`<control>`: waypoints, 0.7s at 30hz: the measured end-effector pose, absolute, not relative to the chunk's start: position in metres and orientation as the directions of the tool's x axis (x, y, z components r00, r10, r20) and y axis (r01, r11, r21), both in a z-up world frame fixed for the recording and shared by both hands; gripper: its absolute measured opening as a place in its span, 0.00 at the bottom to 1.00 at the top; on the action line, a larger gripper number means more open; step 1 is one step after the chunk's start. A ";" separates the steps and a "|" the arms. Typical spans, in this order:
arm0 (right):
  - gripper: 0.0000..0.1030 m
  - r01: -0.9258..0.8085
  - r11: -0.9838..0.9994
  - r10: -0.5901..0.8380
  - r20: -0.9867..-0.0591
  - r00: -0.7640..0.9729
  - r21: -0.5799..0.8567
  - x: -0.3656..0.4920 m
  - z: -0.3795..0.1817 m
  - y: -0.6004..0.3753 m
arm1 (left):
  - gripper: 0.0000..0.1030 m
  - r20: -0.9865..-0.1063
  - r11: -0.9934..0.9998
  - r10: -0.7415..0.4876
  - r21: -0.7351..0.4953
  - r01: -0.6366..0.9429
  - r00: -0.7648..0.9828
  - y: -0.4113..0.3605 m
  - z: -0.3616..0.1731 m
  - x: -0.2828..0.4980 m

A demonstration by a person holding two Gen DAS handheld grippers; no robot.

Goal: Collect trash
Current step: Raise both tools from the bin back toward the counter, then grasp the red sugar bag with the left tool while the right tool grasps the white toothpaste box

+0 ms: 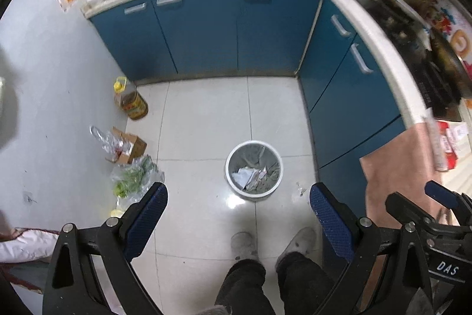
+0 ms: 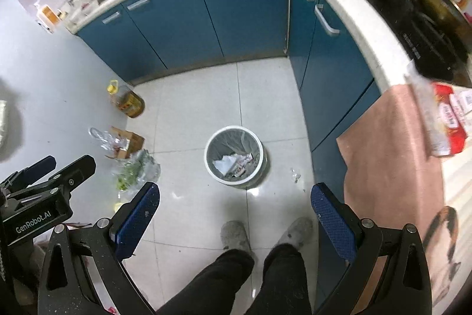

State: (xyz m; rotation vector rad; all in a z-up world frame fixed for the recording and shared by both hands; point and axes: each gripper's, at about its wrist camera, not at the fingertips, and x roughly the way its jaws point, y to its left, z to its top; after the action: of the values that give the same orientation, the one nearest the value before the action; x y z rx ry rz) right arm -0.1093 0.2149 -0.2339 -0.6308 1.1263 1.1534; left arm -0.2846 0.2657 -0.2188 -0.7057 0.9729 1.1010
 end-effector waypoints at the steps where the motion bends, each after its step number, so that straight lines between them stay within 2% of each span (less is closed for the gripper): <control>1: 1.00 -0.931 0.331 0.396 -0.918 -0.012 0.155 -0.108 -0.223 0.212 | 0.96 -0.902 0.321 0.410 0.006 -0.947 0.133 0.262 -0.210 -0.282; 6: 1.00 -0.899 0.354 0.483 -0.873 -0.062 0.259 -0.079 -0.181 0.197 | 0.96 -0.856 0.328 0.512 0.112 -0.938 0.076 0.251 -0.173 -0.246; 11: 1.00 -0.843 0.431 0.546 -0.837 -0.040 0.322 -0.014 -0.160 0.178 | 0.96 -0.823 0.405 0.538 0.064 -0.912 0.181 0.250 -0.150 -0.177; 12: 1.00 -0.829 0.452 0.552 -0.833 -0.029 0.329 0.000 -0.158 0.174 | 0.99 -0.825 0.426 0.530 0.060 -0.903 0.195 0.250 -0.149 -0.163; 17: 1.00 -0.707 0.623 0.535 -0.842 0.074 0.334 0.105 -0.164 0.125 | 1.00 -0.872 0.572 0.404 0.006 -0.821 0.275 0.244 -0.169 -0.053; 21: 1.00 -0.542 0.779 0.454 -0.880 0.142 0.315 0.207 -0.193 0.069 | 1.00 -0.945 0.638 0.162 -0.119 -0.761 0.284 0.241 -0.227 0.038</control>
State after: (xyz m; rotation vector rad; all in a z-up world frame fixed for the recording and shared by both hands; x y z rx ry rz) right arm 0.2073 0.0695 -0.1933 -0.0845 1.2349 0.7196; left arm 0.0383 0.2410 -0.2269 -0.6389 1.1207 0.6766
